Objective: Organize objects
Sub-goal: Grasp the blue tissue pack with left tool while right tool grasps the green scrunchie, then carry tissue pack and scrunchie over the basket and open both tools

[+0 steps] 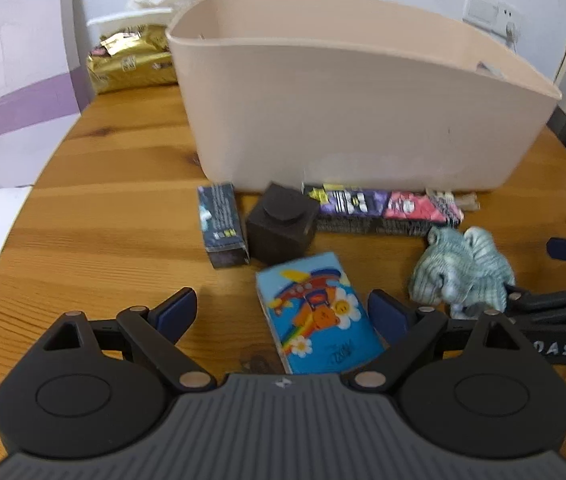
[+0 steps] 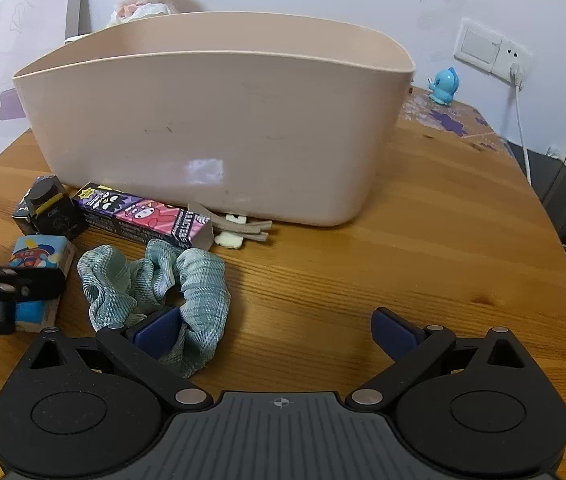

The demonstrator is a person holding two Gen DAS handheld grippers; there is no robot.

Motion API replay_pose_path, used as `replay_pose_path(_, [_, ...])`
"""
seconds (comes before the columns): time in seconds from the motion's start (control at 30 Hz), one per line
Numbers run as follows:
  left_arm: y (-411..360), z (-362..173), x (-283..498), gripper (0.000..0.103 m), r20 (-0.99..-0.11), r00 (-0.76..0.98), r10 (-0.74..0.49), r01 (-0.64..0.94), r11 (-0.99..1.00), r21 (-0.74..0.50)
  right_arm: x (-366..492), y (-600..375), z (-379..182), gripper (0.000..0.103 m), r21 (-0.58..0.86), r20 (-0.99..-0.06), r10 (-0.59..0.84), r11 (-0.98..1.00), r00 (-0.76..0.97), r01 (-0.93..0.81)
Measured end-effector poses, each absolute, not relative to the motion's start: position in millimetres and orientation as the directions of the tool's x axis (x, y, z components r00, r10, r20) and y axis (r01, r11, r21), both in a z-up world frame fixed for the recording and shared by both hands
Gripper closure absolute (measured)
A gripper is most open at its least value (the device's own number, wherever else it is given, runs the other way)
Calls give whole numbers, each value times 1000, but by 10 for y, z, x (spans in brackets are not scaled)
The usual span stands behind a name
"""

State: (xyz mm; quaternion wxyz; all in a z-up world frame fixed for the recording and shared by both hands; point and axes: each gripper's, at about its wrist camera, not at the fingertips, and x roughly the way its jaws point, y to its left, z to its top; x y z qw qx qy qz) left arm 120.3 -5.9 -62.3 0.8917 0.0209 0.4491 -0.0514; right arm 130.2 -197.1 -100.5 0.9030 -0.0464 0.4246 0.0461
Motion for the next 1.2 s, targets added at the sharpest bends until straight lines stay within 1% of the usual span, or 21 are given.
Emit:
replay_pose_path(0.07, [-68,-673,1198,10,-810,582,-75,113,993,-10,1268,-1997,-1023,4,-21,-768,65,992,637,-127])
replay_pose_path(0.13, [-84,-691,1165,10,-806,588,-62,118,993,9,1266,-1994,-1025,12,0,-765,86,991,638,-133])
replay_pose_path(0.17, [-82,-692,1159,10,-805,589,-63,118,993,8,1259,-1984,-1018,14,4,-763,93,990,640,-140])
replay_pose_path(0.2, [-77,-689,1153,12,-805,590,-63,116,993,8,1251,-1969,-1010,21,4,-760,99,989,642,-148])
replay_pose_path(0.23, [-71,-685,1146,13,-804,591,-62,115,993,7,1237,-1951,-1001,31,5,-759,107,987,643,-158])
replay_pose_path(0.27, [-64,-677,1134,18,-802,594,-63,115,993,8,1226,-1927,-992,36,8,-757,116,986,643,-168])
replay_pose_path(0.3, [-66,-663,1125,24,-800,596,-70,124,992,6,1220,-1909,-983,43,9,-756,121,985,643,-175])
replay_pose_path(0.33, [-71,-652,1111,27,-798,597,-78,138,990,6,1205,-1889,-972,53,10,-754,127,983,644,-183])
replay_pose_path(0.37, [-79,-641,1096,33,-797,598,-87,151,988,6,1196,-1874,-964,57,11,-752,136,981,645,-193])
replay_pose_path(0.4, [-85,-635,1083,40,-796,598,-91,158,987,6,1187,-1860,-957,65,12,-752,144,979,644,-205])
replay_pose_path(0.43, [-96,-626,1068,45,-796,598,-97,166,986,5,1178,-1849,-947,78,15,-752,151,977,642,-212])
replay_pose_path(0.47, [-103,-614,1053,53,-796,597,-104,173,985,2,1162,-1836,-938,86,19,-753,154,977,640,-213])
replay_pose_path(0.5, [-115,-609,1040,56,-797,595,-106,176,984,1,1156,-1833,-930,90,20,-755,155,977,637,-214])
replay_pose_path(0.6, [-113,-603,1026,56,-800,591,-105,186,983,8,1127,-1834,-894,95,29,-754,168,974,635,-223])
replay_pose_path(0.7, [-91,-583,1000,56,-795,596,-115,193,981,3,1081,-1875,-840,96,45,-743,180,974,645,-220])
replay_pose_path(0.87, [-49,-476,950,56,-779,614,-131,199,980,-8,985,-1938,-672,97,55,-710,200,972,675,-230])
replay_pose_path(1.2, [52,-133,822,56,-717,682,-141,193,981,-9,806,-2087,-237,97,47,-639,209,971,740,-234])
